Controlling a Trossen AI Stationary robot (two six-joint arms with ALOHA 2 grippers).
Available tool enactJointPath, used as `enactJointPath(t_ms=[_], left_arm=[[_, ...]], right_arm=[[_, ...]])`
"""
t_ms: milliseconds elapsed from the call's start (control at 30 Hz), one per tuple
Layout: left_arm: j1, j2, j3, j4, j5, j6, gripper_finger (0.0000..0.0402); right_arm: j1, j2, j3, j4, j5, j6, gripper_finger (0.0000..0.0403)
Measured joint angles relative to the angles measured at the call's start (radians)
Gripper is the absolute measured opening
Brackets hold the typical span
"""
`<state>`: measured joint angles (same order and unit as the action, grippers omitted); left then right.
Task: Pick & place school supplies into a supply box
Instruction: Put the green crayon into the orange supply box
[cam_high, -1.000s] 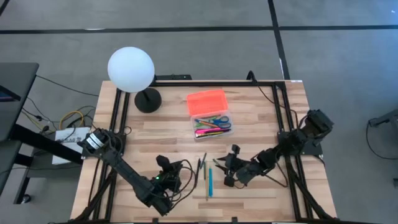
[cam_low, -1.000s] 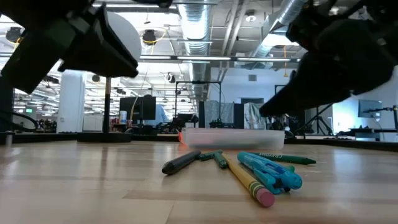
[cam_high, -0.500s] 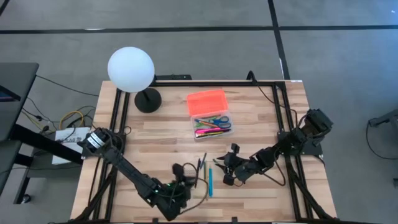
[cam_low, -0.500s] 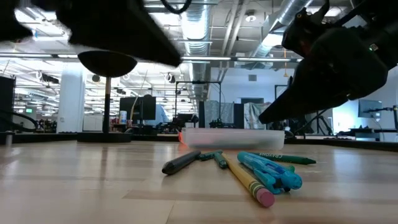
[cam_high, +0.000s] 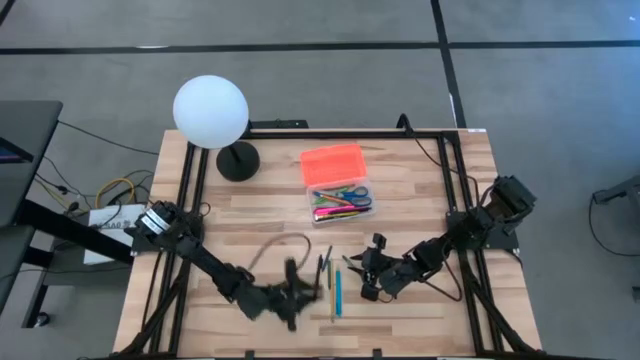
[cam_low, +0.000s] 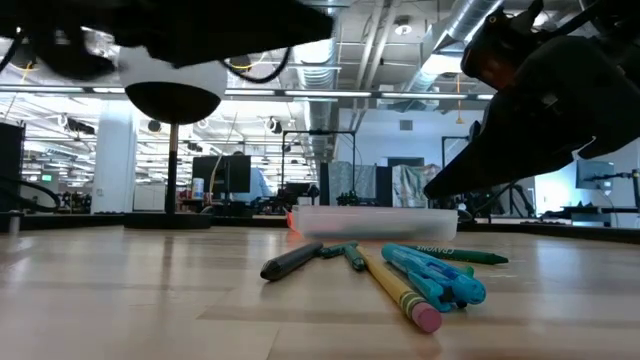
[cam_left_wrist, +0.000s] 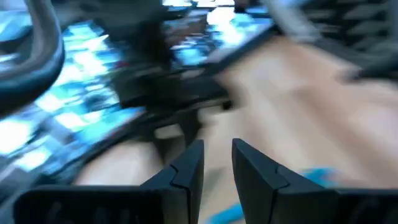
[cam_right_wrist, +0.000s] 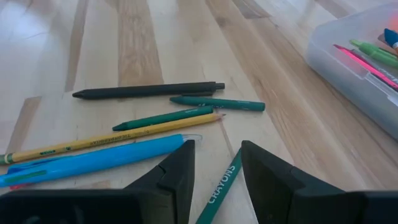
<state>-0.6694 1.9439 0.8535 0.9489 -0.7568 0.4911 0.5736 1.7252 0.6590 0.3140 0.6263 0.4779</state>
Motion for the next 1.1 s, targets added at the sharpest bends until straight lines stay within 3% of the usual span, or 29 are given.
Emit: enactJointPath(t_ms=[133,233,367,500,800,1100], left_arm=[[0.016,-0.047,-0.146,0.226,-0.197,-0.022,0.0077],[0.027,-0.08,-0.266,0.364,-0.282,-0.111,0.0077],[0.05,-0.11,-0.396,0.489,-0.292,-0.267,0.0077],[0.066,-0.113,-0.45,0.531,-0.305,-0.341,0.0077],[0.065,-0.113,-0.45,0.528,-0.3,-0.343,0.0077],[0.065,-0.113,-0.45,0.524,-0.297,-0.343,0.0077]], right_arm=[[0.003,0.0,0.0,-0.003,0.0,0.005,0.0123],[-0.003,0.0,0.0,-0.022,0.0,0.033,0.0123],[-0.025,0.001,0.0,-0.056,-0.016,0.072,0.0123],[-0.038,0.039,0.001,-0.009,-0.059,0.073,0.0123],[-0.045,0.149,0.057,-0.034,-0.059,0.077,0.0122],[-0.045,0.145,0.127,-0.308,-0.063,0.167,0.0101]])
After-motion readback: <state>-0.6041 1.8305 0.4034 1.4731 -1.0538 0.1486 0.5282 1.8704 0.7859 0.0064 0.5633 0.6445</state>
